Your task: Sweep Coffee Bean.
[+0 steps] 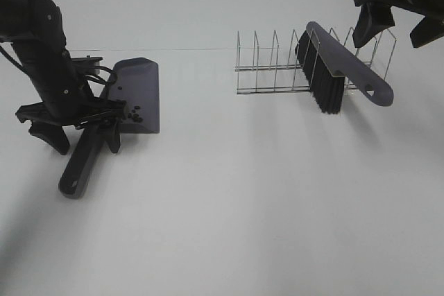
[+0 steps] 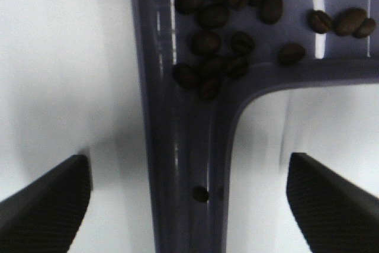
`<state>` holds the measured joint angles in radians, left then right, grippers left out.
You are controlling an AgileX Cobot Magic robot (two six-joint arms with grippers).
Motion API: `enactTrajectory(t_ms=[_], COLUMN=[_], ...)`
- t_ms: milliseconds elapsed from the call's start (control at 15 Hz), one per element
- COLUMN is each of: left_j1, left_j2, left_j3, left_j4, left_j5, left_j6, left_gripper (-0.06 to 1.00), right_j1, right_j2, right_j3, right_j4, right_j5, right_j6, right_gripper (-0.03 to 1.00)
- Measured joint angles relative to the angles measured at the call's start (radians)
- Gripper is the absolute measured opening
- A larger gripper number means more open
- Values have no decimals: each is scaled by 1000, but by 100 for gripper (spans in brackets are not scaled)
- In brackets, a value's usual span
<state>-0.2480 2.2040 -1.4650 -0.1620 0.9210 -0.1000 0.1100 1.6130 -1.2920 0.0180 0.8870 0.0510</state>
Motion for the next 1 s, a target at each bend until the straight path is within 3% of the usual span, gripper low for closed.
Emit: enactTrajectory(t_ms=[133, 600, 1000], left_j1=[0, 0, 0], left_j2=[-50, -340, -692], left_j3=[3, 25, 247], left_j4=[7, 28, 106], left_j5=[-2, 49, 48], left_j6=[14, 19, 7], left_gripper=[90, 90, 90], right_j1=[0, 0, 0], right_j2=[-12, -164, -372], right_j3=[0, 19, 271], right_j4=[0, 17, 48], right_j5=[-2, 16, 9], right_j6=[0, -45, -89], right_gripper=[76, 76, 76])
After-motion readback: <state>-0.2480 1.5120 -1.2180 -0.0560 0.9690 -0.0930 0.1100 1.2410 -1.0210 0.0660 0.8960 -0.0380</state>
